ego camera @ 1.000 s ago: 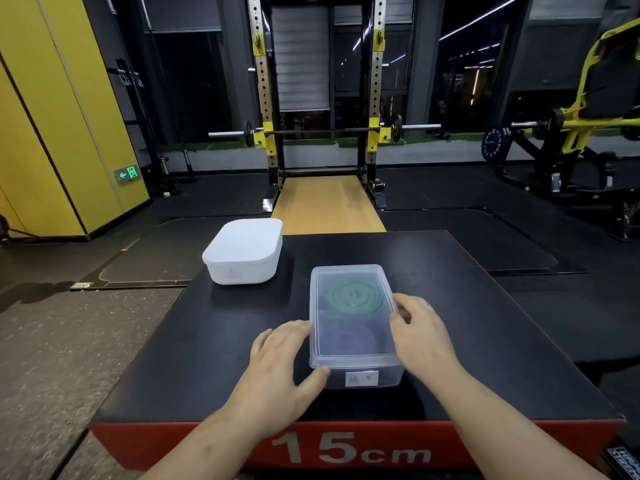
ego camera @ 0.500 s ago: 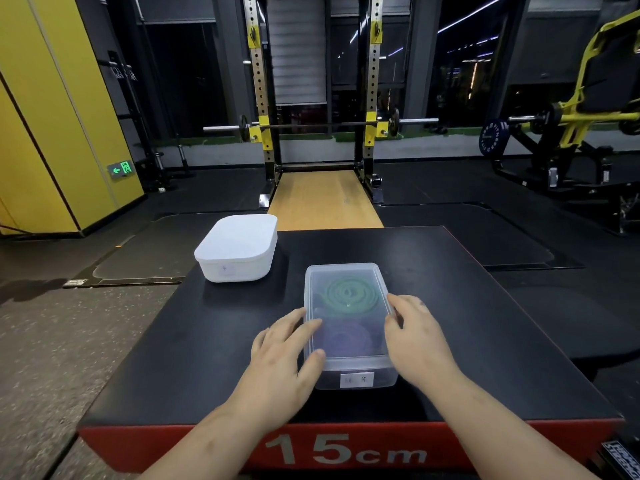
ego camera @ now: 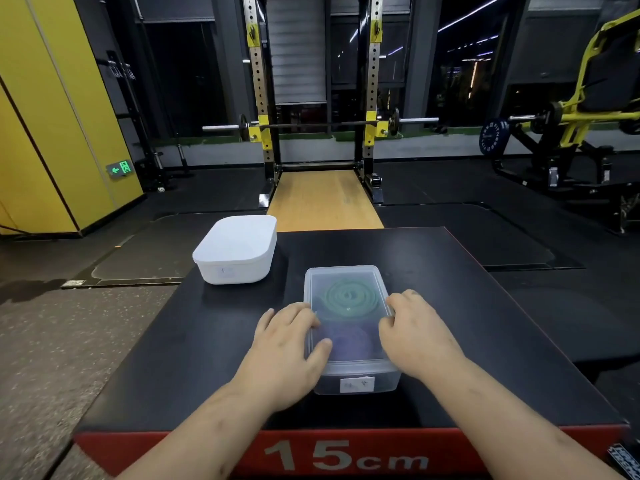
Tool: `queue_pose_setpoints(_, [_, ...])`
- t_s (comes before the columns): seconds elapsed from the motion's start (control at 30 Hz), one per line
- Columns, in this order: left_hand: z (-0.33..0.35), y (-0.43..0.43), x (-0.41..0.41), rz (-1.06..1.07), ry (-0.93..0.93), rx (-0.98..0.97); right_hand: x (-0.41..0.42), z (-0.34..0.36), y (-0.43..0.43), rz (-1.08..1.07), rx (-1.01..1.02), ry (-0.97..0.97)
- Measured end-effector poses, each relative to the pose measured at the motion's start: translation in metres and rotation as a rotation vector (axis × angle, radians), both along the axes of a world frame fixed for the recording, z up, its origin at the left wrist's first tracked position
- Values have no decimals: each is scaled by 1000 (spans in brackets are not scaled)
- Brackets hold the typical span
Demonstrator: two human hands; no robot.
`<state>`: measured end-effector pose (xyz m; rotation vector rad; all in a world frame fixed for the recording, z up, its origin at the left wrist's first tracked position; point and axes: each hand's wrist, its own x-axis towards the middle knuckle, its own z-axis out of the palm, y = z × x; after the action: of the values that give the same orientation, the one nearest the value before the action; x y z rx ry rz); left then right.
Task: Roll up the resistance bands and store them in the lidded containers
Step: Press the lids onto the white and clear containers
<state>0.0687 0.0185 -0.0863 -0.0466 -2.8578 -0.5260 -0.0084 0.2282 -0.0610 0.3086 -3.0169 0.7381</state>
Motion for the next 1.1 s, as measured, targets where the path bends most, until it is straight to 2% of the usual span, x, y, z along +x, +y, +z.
queue_pose_setpoints(0.17, [22,2,-30,77,-28,-95,-15,7,-5,77,99,7])
queue_pose_setpoints(0.27, [18,-1,-44,44,-169,-187,-25,1,-9,219,211,-24])
queue_pose_setpoints(0.37, [14,-4,-50,-8,-281,-191,-32,-5,-8,252,248,-47])
queue_pose_setpoints(0.57, [18,-5,-60,-16,-213,-274,-32,9,-13,259,272,-79])
queue_pose_setpoints(0.8, [28,10,-79,101,-166,-229,-49,13,-24,184,240,7])
queue_pose_setpoints(0.97, [18,6,-90,33,-289,-201,-62,-2,-26,253,253,-55])
queue_pose_setpoints(1.1, [17,6,-93,6,-301,-213,-62,-2,-25,264,236,-74])
